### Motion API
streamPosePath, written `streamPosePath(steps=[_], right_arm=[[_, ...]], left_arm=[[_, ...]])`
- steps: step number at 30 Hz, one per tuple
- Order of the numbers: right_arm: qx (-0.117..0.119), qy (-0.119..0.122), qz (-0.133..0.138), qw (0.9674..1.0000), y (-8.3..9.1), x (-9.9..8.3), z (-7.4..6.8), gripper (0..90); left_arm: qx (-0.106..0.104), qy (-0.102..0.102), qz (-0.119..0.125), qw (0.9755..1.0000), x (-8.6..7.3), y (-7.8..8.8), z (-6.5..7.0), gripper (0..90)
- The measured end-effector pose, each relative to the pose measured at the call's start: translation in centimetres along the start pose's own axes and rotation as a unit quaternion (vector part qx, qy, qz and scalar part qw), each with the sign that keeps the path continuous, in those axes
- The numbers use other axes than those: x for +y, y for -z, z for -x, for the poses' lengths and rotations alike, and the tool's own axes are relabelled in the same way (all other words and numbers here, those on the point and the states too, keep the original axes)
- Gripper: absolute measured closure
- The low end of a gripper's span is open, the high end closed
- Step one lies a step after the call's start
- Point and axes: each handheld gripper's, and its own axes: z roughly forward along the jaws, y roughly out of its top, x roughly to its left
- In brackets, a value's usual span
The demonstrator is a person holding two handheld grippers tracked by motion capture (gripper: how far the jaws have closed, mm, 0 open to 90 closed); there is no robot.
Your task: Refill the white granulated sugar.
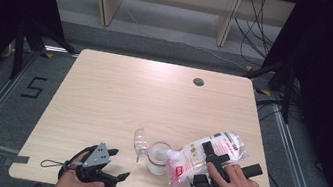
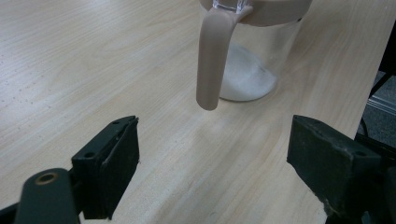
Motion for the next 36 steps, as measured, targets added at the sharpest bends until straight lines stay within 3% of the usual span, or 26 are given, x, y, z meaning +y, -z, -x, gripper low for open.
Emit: streamPosePath(steps=[1,3,4,5,9,10,11,12,13,14,15,16,17,19,20,23,24,30,31,33,36], right_arm=[[-0.001,0.011,0.003,0.9999,0.0,0.0,0.2,54.9],[-0.002,0.010,0.004,0.9999,0.0,0.0,0.2,55.0],[0.001,-0.003,-0.004,1.0000,0.0,0.0,0.0,55.1],[-0.002,0.011,0.005,0.9999,-0.1,0.0,0.2,55.2],[-0.003,-0.006,0.007,1.0000,0.0,-0.2,0.2,55.7],[-0.009,-0.007,0.024,0.9997,-0.2,-0.4,0.3,55.8],[-0.003,-0.028,0.022,0.9994,-0.2,-0.5,0.1,56.0],[-0.007,-0.033,0.028,0.9990,-0.3,-0.6,0.1,56.1],[-0.004,-0.021,0.026,0.9994,-0.2,-0.6,0.3,56.1],[-0.001,-0.026,0.023,0.9994,-0.2,-0.7,0.2,56.2],[-0.002,-0.071,0.012,0.9974,-0.1,-0.7,-0.4,56.2],[-0.002,-0.075,0.011,0.9971,-0.2,-0.8,-0.5,56.3],[0.001,-0.036,0.017,0.9992,-0.3,-0.9,0.0,56.3],[-0.006,-0.050,0.018,0.9986,-0.3,-0.9,-0.3,56.5],[-0.011,-0.033,0.022,0.9991,-0.5,-1.0,-0.1,56.5],[-0.003,-0.031,0.025,0.9992,-0.4,-1.0,0.0,56.6],[-0.003,-0.044,0.022,0.9988,-0.3,-1.0,-0.1,56.7],[-0.005,-0.034,0.024,0.9991,-0.3,-1.1,0.0,56.8],[-0.015,-0.024,0.031,0.9991,-0.4,-1.1,0.2,56.8],[-0.003,-0.049,0.022,0.9986,-0.2,-1.1,-0.1,56.9],[-0.011,-0.044,0.025,0.9986,-0.2,-1.1,0.0,56.9]], left_arm=[[0.000,0.001,0.003,1.0000,0.0,0.0,0.0,16.6],[0.001,-0.004,0.002,1.0000,0.0,0.0,-0.1,16.6],[0.003,-0.005,0.002,1.0000,0.0,0.0,0.0,16.6],[0.003,-0.006,0.002,1.0000,0.0,0.0,0.0,16.6],[0.004,-0.004,-0.001,1.0000,0.0,0.1,0.0,16.6],[0.002,0.003,0.003,1.0000,0.0,0.0,0.1,16.6],[0.003,0.003,0.003,1.0000,0.0,0.0,0.0,16.6],[0.003,0.003,0.003,1.0000,0.0,0.0,0.0,16.5],[0.003,0.003,0.003,1.0000,0.0,0.0,0.0,16.6],[0.003,0.001,0.003,1.0000,0.0,0.0,0.0,16.5],[0.003,0.002,0.002,1.0000,0.0,0.0,0.0,16.6],[0.001,0.001,0.003,1.0000,0.0,0.0,0.0,16.6],[0.001,0.000,0.003,1.0000,0.0,0.0,0.0,16.6],[0.004,-0.008,-0.002,1.0000,0.1,0.1,-0.1,16.6],[0.004,-0.006,-0.001,1.0000,0.0,0.1,0.0,16.6],[0.003,0.001,0.002,1.0000,0.0,0.0,0.0,16.6],[0.003,0.002,0.002,1.0000,0.0,0.0,0.0,16.6],[0.004,0.000,0.001,1.0000,0.0,0.0,0.0,16.6],[0.003,0.002,0.002,1.0000,0.0,0.0,0.0,16.6],[0.003,0.002,0.002,1.0000,0.0,0.0,0.0,16.6],[0.003,0.002,0.002,1.0000,0.0,0.0,0.0,16.6]])
